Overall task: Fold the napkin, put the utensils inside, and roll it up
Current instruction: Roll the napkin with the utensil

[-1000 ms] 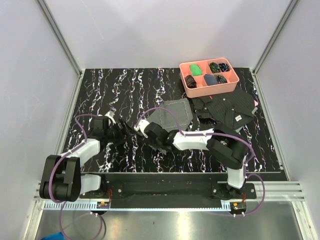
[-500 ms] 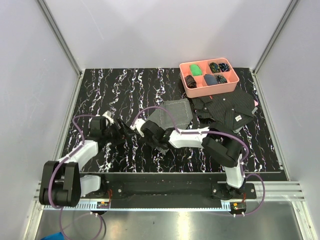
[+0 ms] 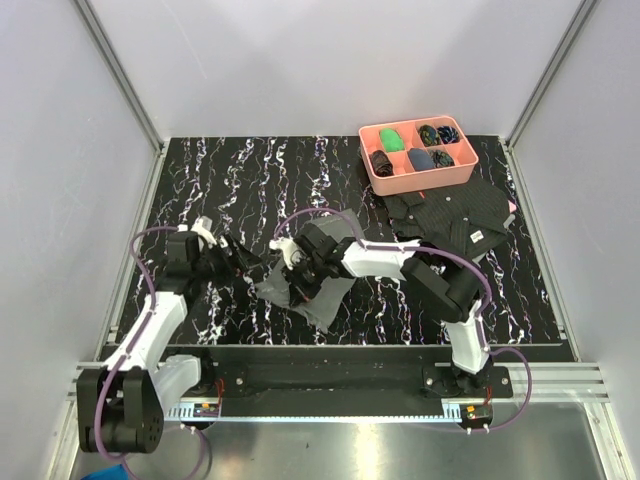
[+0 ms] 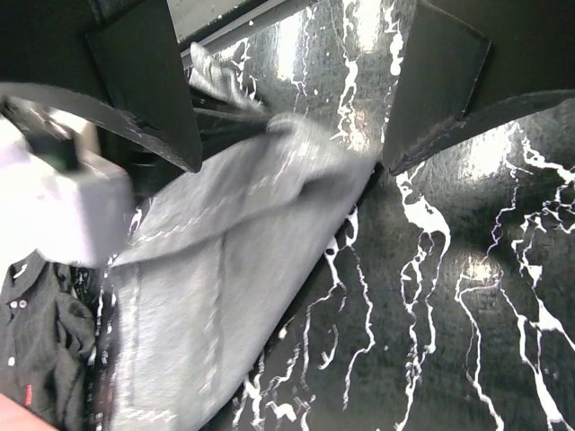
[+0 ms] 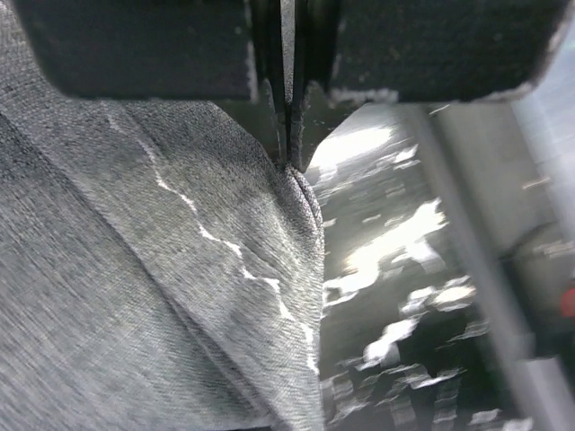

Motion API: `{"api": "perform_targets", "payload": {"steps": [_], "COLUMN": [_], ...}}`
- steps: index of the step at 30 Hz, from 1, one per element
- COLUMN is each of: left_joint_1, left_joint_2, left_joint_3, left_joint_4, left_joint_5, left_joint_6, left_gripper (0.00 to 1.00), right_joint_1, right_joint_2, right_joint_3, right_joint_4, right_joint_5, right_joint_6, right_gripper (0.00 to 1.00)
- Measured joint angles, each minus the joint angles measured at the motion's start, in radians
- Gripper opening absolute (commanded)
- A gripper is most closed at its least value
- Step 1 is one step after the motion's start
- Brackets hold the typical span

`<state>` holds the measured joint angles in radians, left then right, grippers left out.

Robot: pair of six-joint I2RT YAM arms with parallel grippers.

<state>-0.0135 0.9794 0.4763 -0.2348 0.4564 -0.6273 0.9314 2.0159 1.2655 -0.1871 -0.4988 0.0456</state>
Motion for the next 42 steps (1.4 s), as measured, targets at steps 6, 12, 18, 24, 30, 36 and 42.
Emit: {"api": "perform_targets", "payload": {"steps": [6, 12, 18, 24, 30, 36, 42], "left_joint_1": [0.003, 0.002, -0.029, -0.115, -0.163, -0.177, -0.179], "left_joint_2": [-0.037, -0.033, -0.022, 0.015, 0.081, 0.163, 0.217], "left_joint_3": [0.011, 0.011, 0.009, 0.003, -0.010, -0.001, 0.019], "left_joint_4": [-0.047, -0.078, -0.079, -0.086, -0.097, -0.097, -0.015], "left_joint_5": [0.020, 0.050, 0.066, 0.137, 0.166, 0.160, 0.156], "left_joint_6": [0.029, 0.037, 0.035, 0.024, 0.024, 0.025, 0.006], "left_gripper": [0.85, 0.85, 0.84, 0.84, 0.84, 0.84, 0.84], "right_joint_1": [-0.079, -0.174, -0.218, -0.243, -0.250, -0.250, -0.251], "right_joint_2": [0.034, 0.136, 0.234, 0.263, 0.272, 0.273, 0.273], "right_joint_3": [-0.001, 0.004, -0.007, -0.012, -0.014, -0.021, -0.026], "right_joint_4": [0.050, 0.176, 0.314, 0.434, 0.480, 0.498, 0.510], "right_joint_5": [-0.319, -0.512, -0.624, -0.683, -0.699, -0.699, -0.700], "right_joint_6": [0.164, 0.275, 0.394, 0.486, 0.518, 0.525, 0.529], "right_gripper": [0.00, 0.00, 0.00, 0.00, 0.00, 0.00, 0.00]}}
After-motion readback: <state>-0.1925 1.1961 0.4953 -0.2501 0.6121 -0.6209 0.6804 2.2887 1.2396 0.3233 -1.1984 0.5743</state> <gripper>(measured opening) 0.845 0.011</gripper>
